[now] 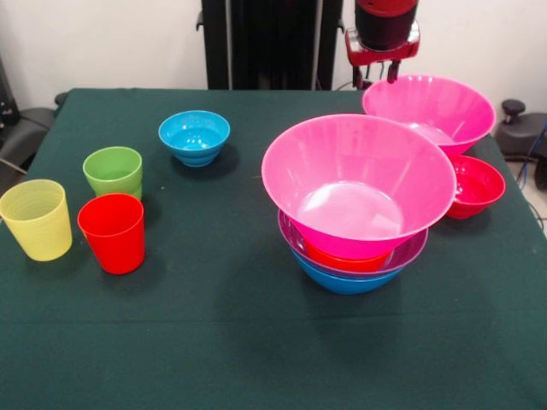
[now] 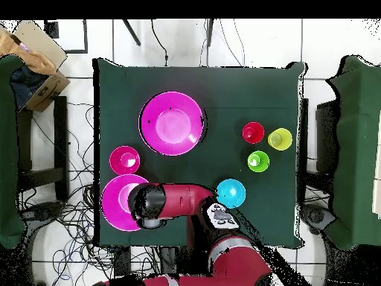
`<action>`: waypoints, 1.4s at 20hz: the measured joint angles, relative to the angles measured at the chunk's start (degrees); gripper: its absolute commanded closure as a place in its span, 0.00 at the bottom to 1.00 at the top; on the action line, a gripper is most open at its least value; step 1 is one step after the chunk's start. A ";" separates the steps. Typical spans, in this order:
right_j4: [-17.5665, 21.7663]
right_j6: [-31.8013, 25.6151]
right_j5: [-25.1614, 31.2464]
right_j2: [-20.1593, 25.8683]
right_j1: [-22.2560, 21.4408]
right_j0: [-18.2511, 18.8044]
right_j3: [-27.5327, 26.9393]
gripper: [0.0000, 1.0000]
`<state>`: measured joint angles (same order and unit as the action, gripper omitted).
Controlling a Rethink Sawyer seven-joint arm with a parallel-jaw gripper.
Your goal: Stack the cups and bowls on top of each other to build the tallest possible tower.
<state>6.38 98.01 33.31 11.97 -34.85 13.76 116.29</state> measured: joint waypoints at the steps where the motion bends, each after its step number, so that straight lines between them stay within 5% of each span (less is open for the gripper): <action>1: 0.00 0.00 -0.50 0.00 0.00 -0.01 0.00 0.00; 28: -0.01 0.00 -3.89 -4.91 3.45 -4.69 -2.20 0.00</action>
<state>6.37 98.01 29.41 7.06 -31.40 9.06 114.09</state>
